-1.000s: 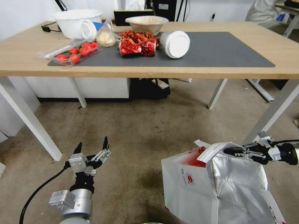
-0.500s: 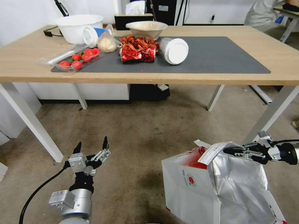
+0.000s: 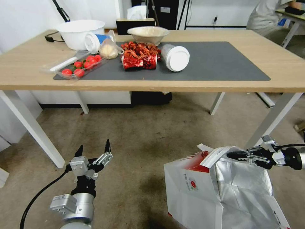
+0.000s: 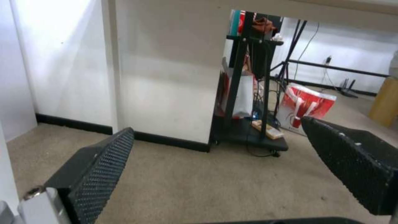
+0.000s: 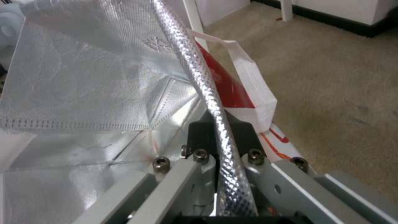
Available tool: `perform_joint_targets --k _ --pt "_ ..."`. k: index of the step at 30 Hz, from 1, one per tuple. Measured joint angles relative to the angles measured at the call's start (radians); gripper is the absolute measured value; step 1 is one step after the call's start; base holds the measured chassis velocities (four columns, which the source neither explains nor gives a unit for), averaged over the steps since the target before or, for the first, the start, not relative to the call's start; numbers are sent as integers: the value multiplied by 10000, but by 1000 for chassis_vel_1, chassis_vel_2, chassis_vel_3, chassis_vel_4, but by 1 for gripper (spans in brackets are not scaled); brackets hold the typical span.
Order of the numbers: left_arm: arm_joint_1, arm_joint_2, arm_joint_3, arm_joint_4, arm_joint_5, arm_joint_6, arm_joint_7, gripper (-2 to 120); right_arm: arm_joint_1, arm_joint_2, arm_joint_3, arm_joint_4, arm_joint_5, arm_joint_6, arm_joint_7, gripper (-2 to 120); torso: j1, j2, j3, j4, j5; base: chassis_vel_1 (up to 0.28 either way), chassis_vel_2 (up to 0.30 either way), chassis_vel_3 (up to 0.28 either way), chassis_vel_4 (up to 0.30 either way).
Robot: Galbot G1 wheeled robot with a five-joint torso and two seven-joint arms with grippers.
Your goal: Pick up the food delivery bag from the floor and place it on the table.
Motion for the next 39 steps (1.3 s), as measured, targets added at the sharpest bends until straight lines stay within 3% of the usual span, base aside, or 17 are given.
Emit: perform_joint_targets --k 13,15,39 --pt "5 -12 -8 3 13 -2 8 100 -41 11 24 12 -45 33 -3 0 137 526 390 1 0 0 0 0 0" --pt "-2 -10 -7 2 17 -2 13 100 -43 -31 42 14 -34 37 -3 0 210 749 544 0 0 0 0 0 0" --pt "13 -2 -28 -70 -3 -2 11 100 -14 -92 41 52 -11 37 37 0 534 1700 1171 0 0 0 0 0 0"
